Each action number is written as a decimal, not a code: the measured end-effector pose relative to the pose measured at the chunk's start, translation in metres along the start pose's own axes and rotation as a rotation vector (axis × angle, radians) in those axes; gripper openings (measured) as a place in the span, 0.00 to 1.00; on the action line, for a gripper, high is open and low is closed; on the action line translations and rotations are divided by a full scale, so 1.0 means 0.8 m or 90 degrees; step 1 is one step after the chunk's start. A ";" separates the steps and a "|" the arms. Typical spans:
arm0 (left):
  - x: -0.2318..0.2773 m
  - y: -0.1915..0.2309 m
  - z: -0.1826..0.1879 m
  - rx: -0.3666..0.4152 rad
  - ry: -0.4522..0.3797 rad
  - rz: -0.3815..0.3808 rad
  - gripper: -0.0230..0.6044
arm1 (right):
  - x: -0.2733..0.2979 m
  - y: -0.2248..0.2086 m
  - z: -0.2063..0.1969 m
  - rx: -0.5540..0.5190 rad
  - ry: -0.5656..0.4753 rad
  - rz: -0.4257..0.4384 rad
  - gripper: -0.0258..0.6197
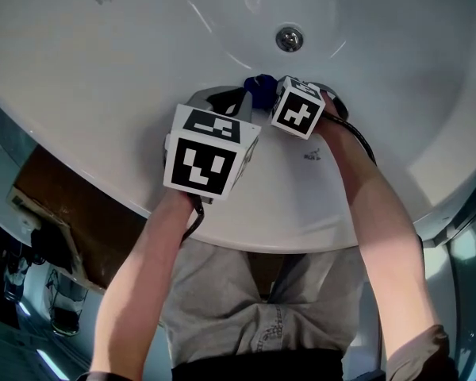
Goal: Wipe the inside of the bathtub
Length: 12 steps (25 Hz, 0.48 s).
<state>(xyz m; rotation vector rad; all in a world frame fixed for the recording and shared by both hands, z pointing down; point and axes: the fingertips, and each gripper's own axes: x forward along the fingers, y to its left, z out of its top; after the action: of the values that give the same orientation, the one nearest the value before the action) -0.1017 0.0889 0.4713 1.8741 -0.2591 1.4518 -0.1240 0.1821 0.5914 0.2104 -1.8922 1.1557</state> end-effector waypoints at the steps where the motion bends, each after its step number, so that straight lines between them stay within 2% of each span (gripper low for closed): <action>1: -0.002 0.001 0.000 -0.002 -0.001 0.001 0.04 | -0.004 0.005 0.000 -0.001 0.001 0.004 0.19; 12: -0.018 0.010 -0.009 -0.010 -0.002 0.013 0.04 | -0.027 0.058 0.003 0.007 -0.012 0.036 0.19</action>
<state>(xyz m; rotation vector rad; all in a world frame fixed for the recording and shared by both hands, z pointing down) -0.1168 0.0843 0.4623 1.8660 -0.2923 1.4567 -0.1374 0.1999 0.5454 0.1761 -1.9199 1.2065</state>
